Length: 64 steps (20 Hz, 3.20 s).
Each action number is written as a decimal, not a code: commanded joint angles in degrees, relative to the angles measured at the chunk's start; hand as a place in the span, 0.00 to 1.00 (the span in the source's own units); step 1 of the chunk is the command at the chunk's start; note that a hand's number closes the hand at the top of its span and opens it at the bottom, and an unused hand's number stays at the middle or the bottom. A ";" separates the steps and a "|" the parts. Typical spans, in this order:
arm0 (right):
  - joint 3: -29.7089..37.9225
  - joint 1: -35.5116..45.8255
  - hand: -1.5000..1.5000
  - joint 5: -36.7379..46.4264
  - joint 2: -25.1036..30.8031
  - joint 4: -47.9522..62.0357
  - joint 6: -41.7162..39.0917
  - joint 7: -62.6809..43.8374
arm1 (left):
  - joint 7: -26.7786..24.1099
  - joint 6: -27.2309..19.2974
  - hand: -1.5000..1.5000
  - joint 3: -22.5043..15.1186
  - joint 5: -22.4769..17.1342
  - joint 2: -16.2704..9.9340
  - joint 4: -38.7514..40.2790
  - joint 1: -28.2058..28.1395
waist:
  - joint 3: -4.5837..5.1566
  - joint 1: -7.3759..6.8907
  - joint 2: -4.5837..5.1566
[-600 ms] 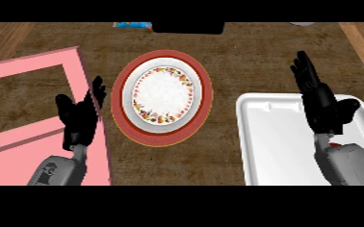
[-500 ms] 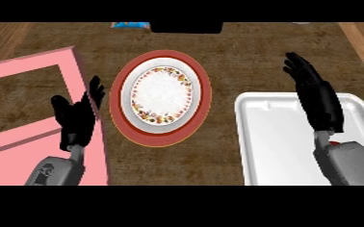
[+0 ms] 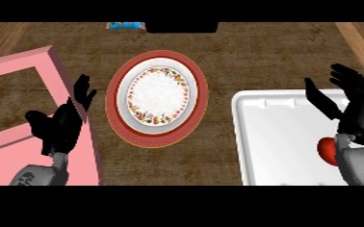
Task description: Pick the tomato from the tray and place it in the plate
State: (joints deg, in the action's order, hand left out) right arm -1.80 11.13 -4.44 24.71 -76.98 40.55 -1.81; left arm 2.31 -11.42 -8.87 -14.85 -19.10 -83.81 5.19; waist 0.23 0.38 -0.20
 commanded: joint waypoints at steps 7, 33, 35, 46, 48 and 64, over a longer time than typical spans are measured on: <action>-8.13 -11.94 0.00 20.17 -5.83 -10.78 22.36 -3.97 | -6.97 3.91 0.50 1.07 2.36 -3.45 1.98 -3.34 | 0.01 0.40 -0.02; -8.01 -26.15 0.00 39.86 6.72 -36.59 -19.31 -65.78 | -8.69 5.37 0.50 1.44 2.72 -2.28 4.72 -2.32 | -0.13 -0.07 0.35; -7.79 -29.27 0.00 40.52 7.03 -37.97 -20.41 -66.68 | -10.14 7.46 0.50 2.12 1.39 -4.27 0.83 -8.12 | -0.14 -0.36 0.14; -7.41 -22.64 0.00 38.91 3.43 -28.42 -25.10 -65.16 | -9.84 6.70 0.50 2.95 3.62 -1.90 5.82 -2.49 | -0.18 -0.20 0.31; -6.71 -20.59 0.00 39.35 3.04 -25.11 -26.11 -64.26 | -9.39 4.85 0.50 1.81 4.86 0.24 6.05 -2.01 | -0.19 -0.28 0.36; -2.24 -18.03 1.00 36.95 0.11 -11.29 -28.81 -48.45 | -8.81 8.15 0.50 3.78 5.89 -0.29 0.07 -6.86 | -0.24 -0.62 0.19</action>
State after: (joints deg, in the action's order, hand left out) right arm -4.45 -8.69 32.38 26.19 -93.82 11.97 -54.33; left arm -2.38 -3.60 -6.16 -9.97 -19.97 -81.85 -1.05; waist 0.24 -0.05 -0.52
